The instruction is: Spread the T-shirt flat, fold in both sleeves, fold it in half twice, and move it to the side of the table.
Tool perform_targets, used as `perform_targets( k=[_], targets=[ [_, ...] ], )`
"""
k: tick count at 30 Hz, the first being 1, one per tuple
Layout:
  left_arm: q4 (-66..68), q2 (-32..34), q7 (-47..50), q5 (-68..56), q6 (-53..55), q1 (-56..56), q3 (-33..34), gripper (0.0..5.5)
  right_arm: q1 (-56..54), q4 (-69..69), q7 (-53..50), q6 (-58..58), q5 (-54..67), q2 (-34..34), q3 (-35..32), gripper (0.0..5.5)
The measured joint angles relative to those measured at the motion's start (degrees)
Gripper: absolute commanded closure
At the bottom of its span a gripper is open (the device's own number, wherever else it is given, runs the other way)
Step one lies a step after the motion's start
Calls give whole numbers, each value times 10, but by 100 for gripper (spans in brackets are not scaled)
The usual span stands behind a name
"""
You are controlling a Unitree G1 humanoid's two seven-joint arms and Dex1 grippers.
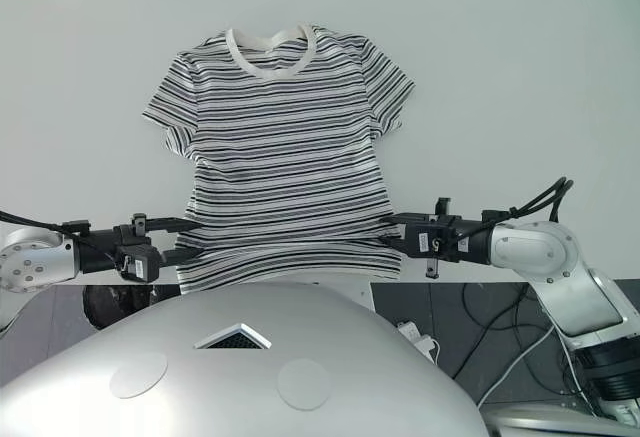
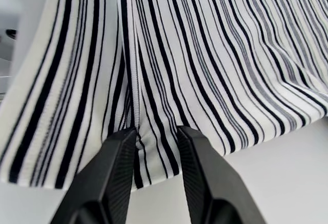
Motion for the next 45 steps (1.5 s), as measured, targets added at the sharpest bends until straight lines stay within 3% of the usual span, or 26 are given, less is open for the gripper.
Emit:
perform_targets(
  k=[9,12,15,17,21,25,31,37,45],
  targets=[
    [2,10,-16,-52,3,-9,45,338,48,-33,2,6,-18,0,-41,399],
    [-13,-4,-18,-157,4,-33,81,338,41,-34,2,7,25,11,-85,399],
    [-28,-46,8,-301,43,-72,144,338,-39,-33,-19,9,123,57,-143,399],
    [4,-87,78,-334,118,-136,179,338,-110,-30,-63,21,189,109,-179,399],
    [73,-126,167,-305,299,-195,172,338,-154,-31,-102,46,237,161,-212,399],
    [99,-145,164,-325,502,-201,138,338,-157,-28,-107,46,218,179,-216,399],
    [87,-167,110,-499,773,-213,155,338,-158,-12,-115,44,182,187,-227,399],
    [119,-205,137,-538,870,-256,202,338,-158,-7,-116,43,158,199,-227,399],
    [178,-258,252,-514,882,-321,261,338,-157,6,-108,32,138,202,-227,399]
  ],
)
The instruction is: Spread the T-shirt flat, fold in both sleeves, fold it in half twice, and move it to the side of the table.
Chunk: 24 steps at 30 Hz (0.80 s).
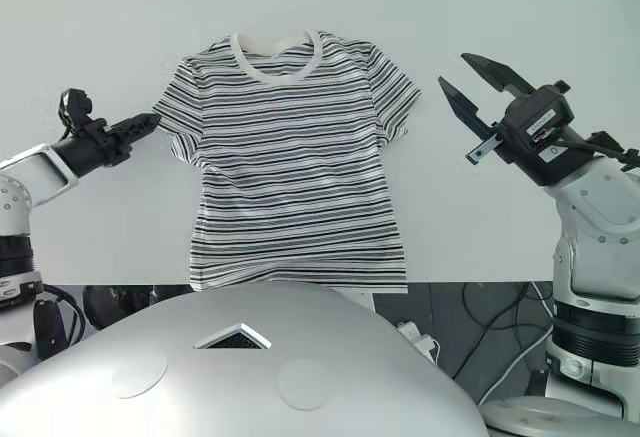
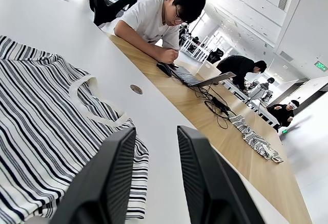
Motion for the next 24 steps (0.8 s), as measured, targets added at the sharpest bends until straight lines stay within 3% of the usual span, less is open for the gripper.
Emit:
perform_targets(
  k=[7,17,24],
  targets=[
    [-24,-19,34,38,-3,-5,-5,338,0,1,5,-1,-1,1,1,399],
    [-52,-14,12,63,-1,1,-33,338,1,1,9,-1,-4,1,1,399],
    [-39,-19,4,68,-1,-6,-33,451,3,1,9,-4,-21,2,1,395]
  ],
)
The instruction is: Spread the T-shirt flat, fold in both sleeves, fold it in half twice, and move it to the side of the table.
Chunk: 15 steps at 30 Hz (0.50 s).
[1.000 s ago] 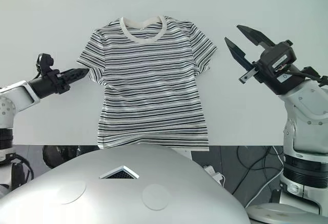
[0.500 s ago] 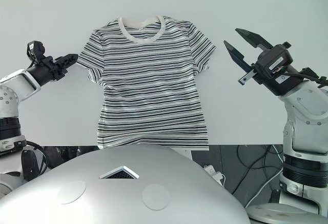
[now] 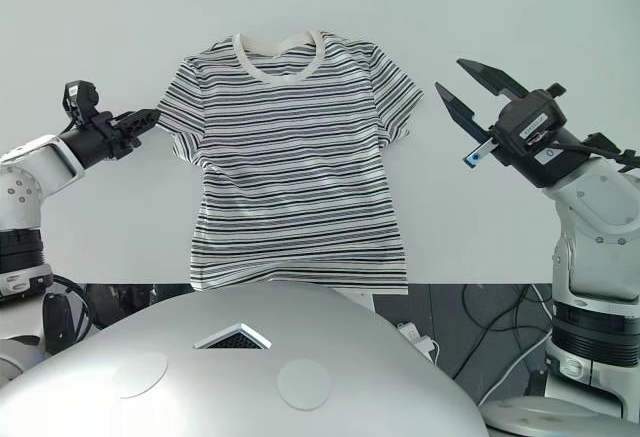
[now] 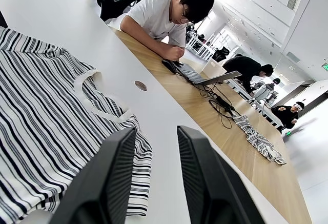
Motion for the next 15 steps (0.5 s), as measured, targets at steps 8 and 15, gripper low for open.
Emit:
perform_targets(
  k=[8,15],
  targets=[
    [-7,-11,-16,-1,9,2,-5,548,1,4,2,-10,-1,1,-1,395],
    [-13,-18,-26,-4,19,3,9,548,1,4,3,-11,-1,1,-3,395]
  ],
)
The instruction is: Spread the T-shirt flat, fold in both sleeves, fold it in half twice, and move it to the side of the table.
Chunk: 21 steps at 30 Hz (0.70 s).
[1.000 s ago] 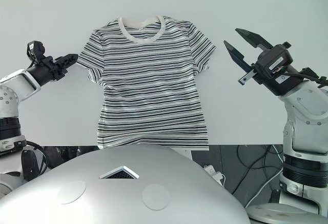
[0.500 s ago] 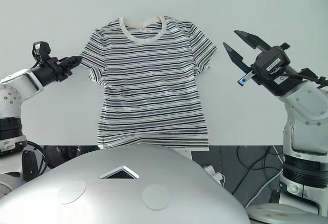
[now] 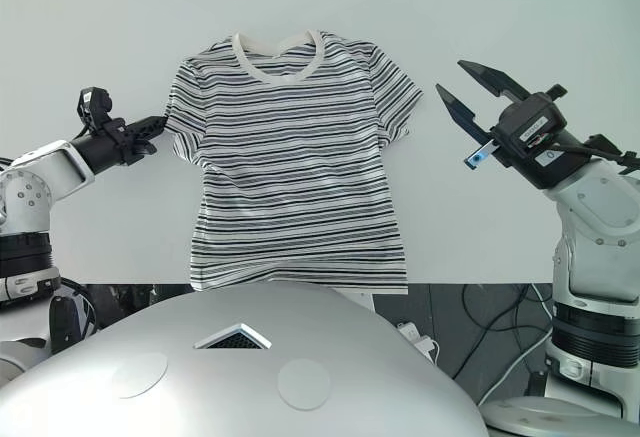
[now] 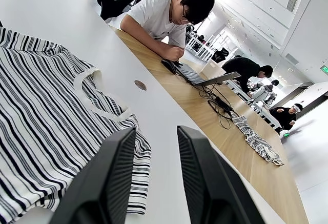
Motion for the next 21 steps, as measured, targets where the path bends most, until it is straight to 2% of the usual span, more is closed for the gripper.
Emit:
perform_targets(
  k=[6,12,21],
  targets=[
    [-16,-12,21,-2,22,-8,30,548,-2,3,0,-5,-2,2,7,395],
    [-123,-32,10,-8,28,-7,-19,548,-7,6,-2,-12,-19,5,14,395],
    [-128,-55,33,3,42,-46,-48,548,-6,13,-3,-23,-44,20,34,395]
  ],
)
